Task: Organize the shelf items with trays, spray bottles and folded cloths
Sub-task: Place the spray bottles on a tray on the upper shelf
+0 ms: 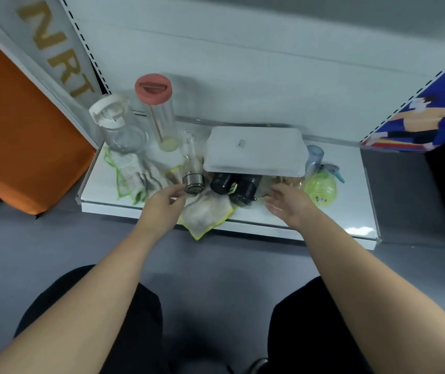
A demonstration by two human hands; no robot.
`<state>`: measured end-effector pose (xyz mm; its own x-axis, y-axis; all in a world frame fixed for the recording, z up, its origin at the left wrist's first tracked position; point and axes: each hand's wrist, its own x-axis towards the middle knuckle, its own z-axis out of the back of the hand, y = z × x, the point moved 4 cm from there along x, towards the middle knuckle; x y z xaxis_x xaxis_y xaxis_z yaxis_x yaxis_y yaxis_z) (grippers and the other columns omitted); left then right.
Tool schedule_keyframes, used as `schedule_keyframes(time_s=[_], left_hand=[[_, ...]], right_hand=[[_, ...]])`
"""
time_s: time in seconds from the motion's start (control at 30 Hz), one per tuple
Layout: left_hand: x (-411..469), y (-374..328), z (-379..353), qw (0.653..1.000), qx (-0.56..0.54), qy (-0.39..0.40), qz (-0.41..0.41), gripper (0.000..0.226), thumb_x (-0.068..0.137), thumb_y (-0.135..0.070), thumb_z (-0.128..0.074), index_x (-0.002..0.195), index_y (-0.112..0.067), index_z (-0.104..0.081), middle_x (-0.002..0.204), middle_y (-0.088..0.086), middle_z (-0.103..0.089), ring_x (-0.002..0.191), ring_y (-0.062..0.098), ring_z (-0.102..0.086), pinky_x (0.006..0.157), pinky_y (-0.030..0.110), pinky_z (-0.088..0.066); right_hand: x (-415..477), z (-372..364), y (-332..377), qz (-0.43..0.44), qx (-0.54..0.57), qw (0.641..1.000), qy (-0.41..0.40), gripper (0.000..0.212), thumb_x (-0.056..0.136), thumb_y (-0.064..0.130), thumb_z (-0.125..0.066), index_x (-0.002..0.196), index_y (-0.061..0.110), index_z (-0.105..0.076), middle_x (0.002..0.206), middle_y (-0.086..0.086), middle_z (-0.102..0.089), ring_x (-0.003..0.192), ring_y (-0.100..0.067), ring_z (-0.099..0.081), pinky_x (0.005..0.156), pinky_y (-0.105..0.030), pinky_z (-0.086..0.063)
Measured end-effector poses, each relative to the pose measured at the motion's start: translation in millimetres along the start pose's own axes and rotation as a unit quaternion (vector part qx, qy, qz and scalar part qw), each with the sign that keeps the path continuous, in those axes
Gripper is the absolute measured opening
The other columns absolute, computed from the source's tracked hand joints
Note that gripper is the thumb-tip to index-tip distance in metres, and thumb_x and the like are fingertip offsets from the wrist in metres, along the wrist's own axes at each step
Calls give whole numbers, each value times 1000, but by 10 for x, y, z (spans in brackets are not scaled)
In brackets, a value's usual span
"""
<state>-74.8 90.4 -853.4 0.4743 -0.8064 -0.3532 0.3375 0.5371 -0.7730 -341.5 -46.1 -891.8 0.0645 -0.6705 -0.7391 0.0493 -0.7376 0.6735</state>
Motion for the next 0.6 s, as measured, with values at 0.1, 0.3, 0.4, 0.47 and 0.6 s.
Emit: schedule_keyframes(time_s=[0.1, 0.3, 0.4, 0.47, 0.6], left_hand=[[91, -57, -36, 999, 32, 11, -19, 36, 95, -19, -53, 129, -27, -64, 103, -8, -65, 84, 13, -59, 66, 23, -44], [250, -161, -3, 991, 107, 41, -64, 37, 93, -20, -54, 125, -34, -64, 102, -5, -67, 92, 18, -63, 80, 32, -49], [243, -133, -79, 982, 172, 53, -49, 37, 91, -25, -54, 126, -30, -64, 113, -3, -66, 103, 22, -61, 93, 34, -47], [290, -185, -208, 957, 270, 86, -54, 37, 91, -30, -51, 126, -29, -63, 121, 2, -65, 111, 27, -59, 97, 38, -47], [384, -287, -327, 939, 316, 121, -64, 31, 90, -34, -48, 116, -30, -64, 98, -2, -62, 96, 25, -56, 79, 33, -45]], right_hand=[[158, 3, -14, -7, 24, 1000, -3, 4, 97, 10, -57, 100, 12, -58, 102, -12, -62, 68, -19, -59, 62, -29, -54], [323, -63, 73, -42, 122, 992, 13, 18, 96, 15, -61, 113, 10, -57, 99, -11, -52, 78, -23, -54, 66, -30, -52], [355, -96, 86, -84, 167, 982, 18, 15, 91, 16, -66, 101, 9, -57, 105, -12, -55, 94, -28, -56, 70, -33, -53], [440, -79, 127, -97, 215, 972, 6, 15, 90, 17, -68, 94, 9, -55, 106, -13, -62, 97, -28, -57, 80, -35, -54], [577, -207, 170, -101, 229, 968, -7, 29, 91, 21, -67, 115, 7, -58, 114, -10, -70, 89, -26, -65, 67, -34, -54]])
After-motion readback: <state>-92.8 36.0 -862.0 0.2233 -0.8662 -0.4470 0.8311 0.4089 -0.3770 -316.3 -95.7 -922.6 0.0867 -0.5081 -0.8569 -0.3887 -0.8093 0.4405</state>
